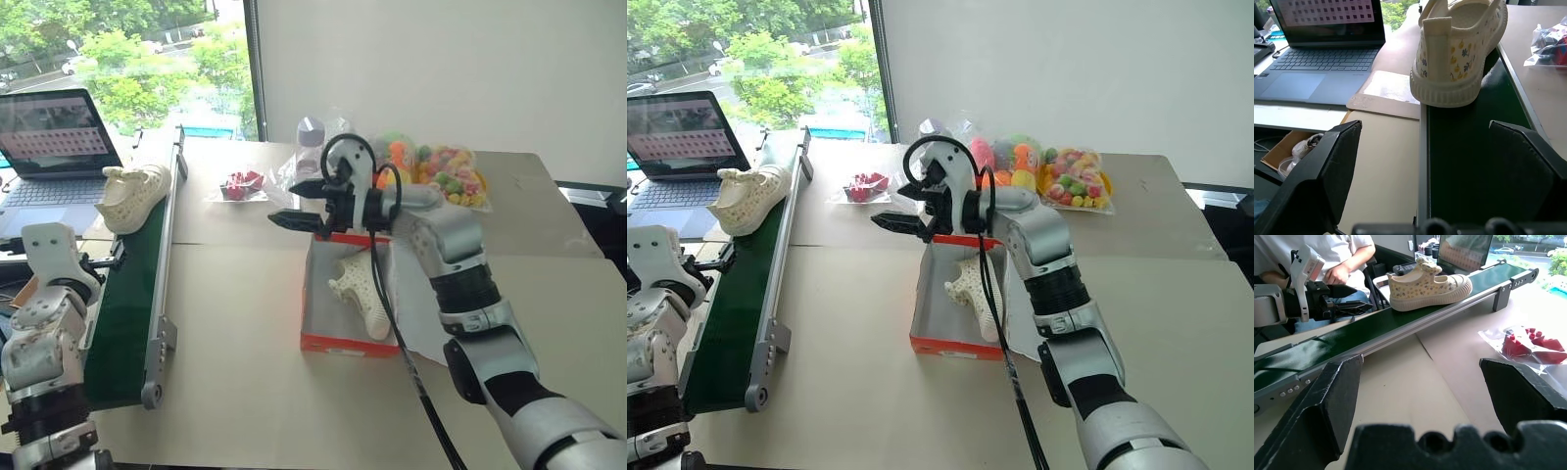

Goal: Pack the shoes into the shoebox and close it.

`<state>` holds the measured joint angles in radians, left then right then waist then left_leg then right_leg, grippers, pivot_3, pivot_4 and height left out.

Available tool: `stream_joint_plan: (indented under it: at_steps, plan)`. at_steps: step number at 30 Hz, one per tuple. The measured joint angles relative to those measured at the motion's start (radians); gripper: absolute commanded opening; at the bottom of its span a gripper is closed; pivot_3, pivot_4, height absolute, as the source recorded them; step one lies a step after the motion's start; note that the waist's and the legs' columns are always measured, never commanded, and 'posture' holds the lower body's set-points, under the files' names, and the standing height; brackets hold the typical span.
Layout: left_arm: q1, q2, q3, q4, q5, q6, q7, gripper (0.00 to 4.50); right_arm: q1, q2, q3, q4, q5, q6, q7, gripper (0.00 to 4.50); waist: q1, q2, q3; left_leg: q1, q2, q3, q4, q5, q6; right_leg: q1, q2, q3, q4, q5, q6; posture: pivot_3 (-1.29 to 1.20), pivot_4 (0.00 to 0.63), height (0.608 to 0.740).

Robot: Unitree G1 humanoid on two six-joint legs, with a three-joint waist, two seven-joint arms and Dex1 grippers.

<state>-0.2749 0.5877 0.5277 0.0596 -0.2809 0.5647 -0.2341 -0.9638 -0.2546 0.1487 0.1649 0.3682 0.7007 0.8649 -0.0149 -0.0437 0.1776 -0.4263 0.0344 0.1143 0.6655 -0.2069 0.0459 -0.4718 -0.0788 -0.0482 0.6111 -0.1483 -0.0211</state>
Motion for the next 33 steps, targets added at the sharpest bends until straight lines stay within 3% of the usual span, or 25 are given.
stream_joint_plan:
  at_steps: [14, 19, 29, 33]
  plan:
    - [-0.005, 0.006, -0.053, 0.122, -0.003, -0.023, -0.100, 4.47, 0.001, -0.034, -0.006, -0.026, 0.006, 0.061, -0.064, 4.50, 0.000, 0.000, 0.000, 0.000, 0.000, 0.000, 0.000, 0.000, 0.000, 0.000, -0.001, -0.001, 0.000, 0.000, 0.000, 0.00, 0.150, 0.740]
    - [-0.003, 0.017, -0.057, 0.119, -0.022, 0.008, -0.128, 3.27, 0.001, -0.037, -0.006, -0.026, 0.006, 0.067, -0.083, 4.50, 0.003, 0.001, 0.000, 0.001, 0.000, 0.000, 0.000, 0.000, -0.001, 0.000, -0.003, -0.002, 0.001, 0.000, -0.001, 0.00, 0.150, 0.740]
    - [-0.054, -0.008, -0.078, 0.022, -0.050, 0.096, -0.088, 3.08, -0.014, -0.042, -0.012, -0.018, 0.009, 0.068, -0.109, 4.50, 0.010, 0.001, -0.001, -0.004, 0.000, -0.001, 0.000, 0.001, -0.002, -0.001, -0.005, -0.006, 0.000, 0.000, 0.000, 0.00, 0.150, 0.740]
    - [-0.213, -0.044, -0.118, -0.109, -0.103, 0.155, -0.057, 3.08, -0.062, 0.038, -0.163, 0.027, 0.119, 0.139, -0.167, 4.50, 0.012, -0.001, 0.000, -0.010, 0.000, -0.002, 0.002, 0.002, -0.002, -0.004, -0.004, -0.009, -0.001, 0.003, -0.001, 0.00, 0.150, 0.740]
